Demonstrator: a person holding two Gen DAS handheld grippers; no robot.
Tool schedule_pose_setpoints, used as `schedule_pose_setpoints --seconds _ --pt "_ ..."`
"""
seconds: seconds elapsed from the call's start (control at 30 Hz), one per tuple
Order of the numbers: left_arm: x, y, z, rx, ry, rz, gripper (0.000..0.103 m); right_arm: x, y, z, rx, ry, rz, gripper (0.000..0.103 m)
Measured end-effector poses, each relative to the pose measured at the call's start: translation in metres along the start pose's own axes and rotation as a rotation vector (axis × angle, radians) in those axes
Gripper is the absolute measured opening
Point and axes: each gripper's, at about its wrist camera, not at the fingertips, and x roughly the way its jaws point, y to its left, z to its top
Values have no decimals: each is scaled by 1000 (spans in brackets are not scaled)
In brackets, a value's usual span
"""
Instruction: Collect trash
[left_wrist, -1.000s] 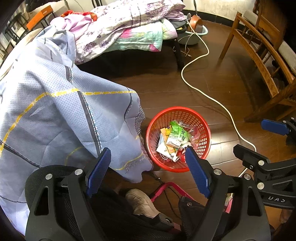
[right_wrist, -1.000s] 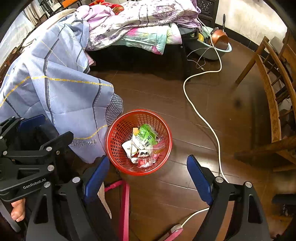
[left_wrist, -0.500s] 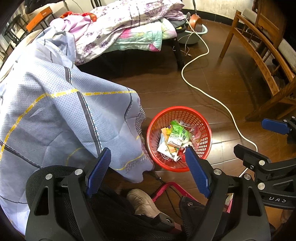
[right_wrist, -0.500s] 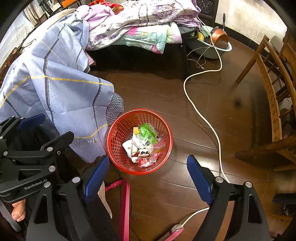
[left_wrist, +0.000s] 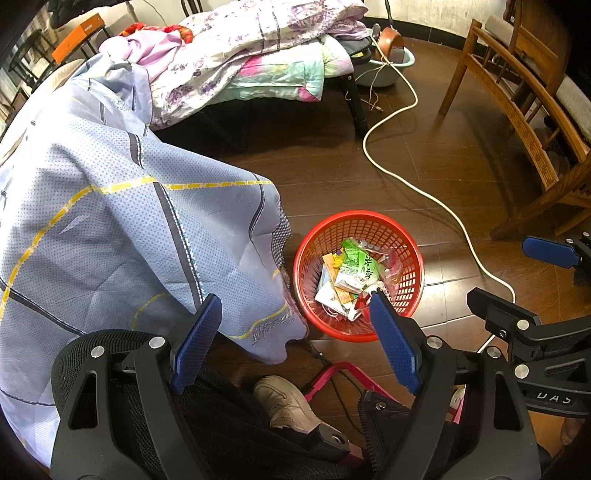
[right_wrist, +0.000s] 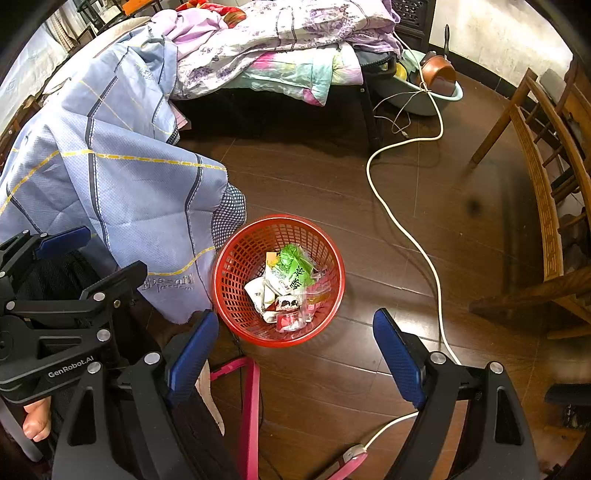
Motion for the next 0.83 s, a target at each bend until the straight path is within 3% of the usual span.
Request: schedule_pose_setpoints --seconds 0.83 --pt "-1 -1 -1 7 -11 15 81 5 0 -6 7 4 -3 84"
